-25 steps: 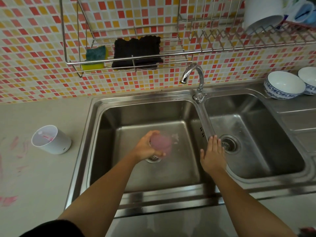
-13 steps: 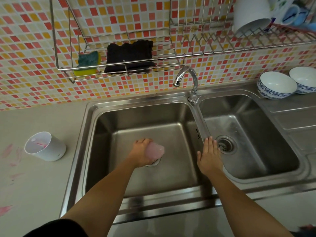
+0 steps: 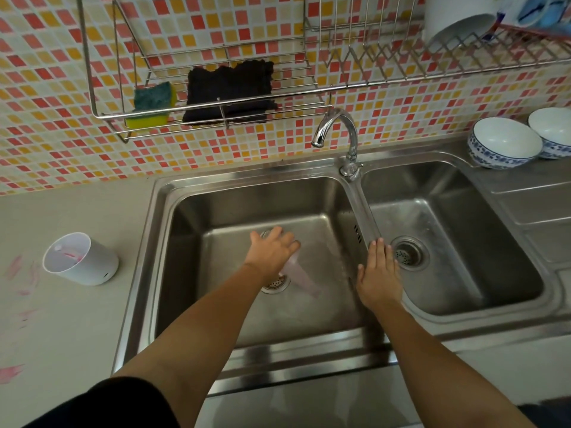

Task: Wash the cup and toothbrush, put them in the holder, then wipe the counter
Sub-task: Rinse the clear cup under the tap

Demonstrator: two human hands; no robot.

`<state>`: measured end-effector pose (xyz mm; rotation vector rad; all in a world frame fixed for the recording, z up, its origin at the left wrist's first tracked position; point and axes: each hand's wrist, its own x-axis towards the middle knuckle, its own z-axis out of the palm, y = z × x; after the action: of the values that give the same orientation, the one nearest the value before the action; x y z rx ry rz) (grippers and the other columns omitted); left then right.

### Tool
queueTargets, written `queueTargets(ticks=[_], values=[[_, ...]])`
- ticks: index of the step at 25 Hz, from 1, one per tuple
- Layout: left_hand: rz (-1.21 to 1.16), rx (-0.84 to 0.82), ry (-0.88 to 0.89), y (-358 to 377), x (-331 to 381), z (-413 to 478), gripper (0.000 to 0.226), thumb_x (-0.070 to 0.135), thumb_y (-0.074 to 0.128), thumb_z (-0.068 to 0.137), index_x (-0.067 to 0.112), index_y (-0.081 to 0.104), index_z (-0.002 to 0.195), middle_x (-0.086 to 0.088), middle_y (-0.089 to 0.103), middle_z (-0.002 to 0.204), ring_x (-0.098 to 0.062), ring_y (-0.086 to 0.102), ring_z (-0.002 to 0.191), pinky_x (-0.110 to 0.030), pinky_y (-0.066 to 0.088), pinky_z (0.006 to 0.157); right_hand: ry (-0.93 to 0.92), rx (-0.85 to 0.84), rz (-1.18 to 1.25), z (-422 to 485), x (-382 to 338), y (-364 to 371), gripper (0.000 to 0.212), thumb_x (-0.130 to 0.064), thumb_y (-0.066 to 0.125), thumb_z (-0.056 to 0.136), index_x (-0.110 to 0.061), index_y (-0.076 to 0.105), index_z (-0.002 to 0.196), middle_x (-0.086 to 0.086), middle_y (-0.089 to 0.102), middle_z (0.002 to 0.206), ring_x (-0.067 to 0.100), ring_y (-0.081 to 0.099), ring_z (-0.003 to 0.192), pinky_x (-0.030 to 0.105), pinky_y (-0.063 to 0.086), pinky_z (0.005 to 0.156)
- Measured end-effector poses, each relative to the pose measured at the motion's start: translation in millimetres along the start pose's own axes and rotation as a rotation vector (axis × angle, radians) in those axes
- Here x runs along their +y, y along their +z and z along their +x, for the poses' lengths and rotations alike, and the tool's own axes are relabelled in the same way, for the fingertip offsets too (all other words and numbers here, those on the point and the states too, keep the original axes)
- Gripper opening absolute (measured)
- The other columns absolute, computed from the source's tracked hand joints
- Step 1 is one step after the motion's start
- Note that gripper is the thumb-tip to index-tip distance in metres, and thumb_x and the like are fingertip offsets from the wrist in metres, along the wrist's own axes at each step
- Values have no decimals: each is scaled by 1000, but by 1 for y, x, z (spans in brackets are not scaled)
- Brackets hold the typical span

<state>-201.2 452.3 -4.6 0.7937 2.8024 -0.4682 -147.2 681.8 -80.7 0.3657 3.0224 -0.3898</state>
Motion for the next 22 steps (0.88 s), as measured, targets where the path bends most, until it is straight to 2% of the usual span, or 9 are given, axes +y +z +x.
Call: queueTargets(ticks=[4,9,11,14,16,17,18,20,22], values=[[156,104,132,-12,7,3,56,10,57,87,14,33,138,-6,37,135,-29,29,131,-55,39,86,7,23,7,-2,-2,-1,61,-25,33,98,-4,8,149,14,6,158,30,5,146,42,9,118],[292,275,266,-11,11,2,44,22,69,77,20,58,120,1,56,117,-20,50,119,-48,48,74,-6,22,-27,-1,-1,0,62,-27,30,98,-6,3,149,13,1,159,29,1,146,41,6,118],[21,189,74,-8,7,3,50,19,58,86,19,42,133,-1,42,131,-25,36,128,-50,42,85,-8,12,-30,1,0,1,63,-29,30,98,-6,1,149,13,-1,159,29,-2,146,40,4,118],[-871,141,-380,-3,-9,0,72,23,75,71,24,39,133,-2,43,130,-24,42,120,-41,45,93,7,-13,77,3,3,-4,59,-30,31,99,-7,9,148,13,7,158,29,6,146,40,4,116],[-1476,178,-545,-2,-18,-10,76,9,82,62,20,41,126,-2,50,119,-16,52,100,-28,49,77,71,88,339,5,-6,-16,47,-25,37,98,-7,32,141,18,37,146,30,41,129,43,34,110],[-1668,184,-588,-4,-21,-16,74,3,82,63,18,39,123,0,50,113,-10,52,92,-23,49,69,88,170,484,4,-18,-24,39,-22,39,98,-8,41,134,19,52,131,27,54,111,39,47,94],[-1769,201,-620,-4,-24,-20,73,-1,80,64,17,38,120,3,49,108,-6,51,86,-19,47,62,55,252,591,4,-34,-36,34,-21,40,97,-10,46,129,18,58,120,26,58,101,37,49,85],[-1862,282,-684,-4,-29,-30,70,-4,79,66,16,36,118,10,48,100,-5,51,83,-19,48,57,-150,384,713,6,-84,-69,34,-23,41,97,-11,51,127,8,60,120,21,56,109,33,45,92],[-1911,336,-754,0,-34,-36,71,-1,81,64,19,38,118,10,50,103,-11,55,90,-28,55,64,-476,477,764,9,-142,-111,36,-26,40,96,-8,54,124,5,59,120,12,51,114,23,39,98]])
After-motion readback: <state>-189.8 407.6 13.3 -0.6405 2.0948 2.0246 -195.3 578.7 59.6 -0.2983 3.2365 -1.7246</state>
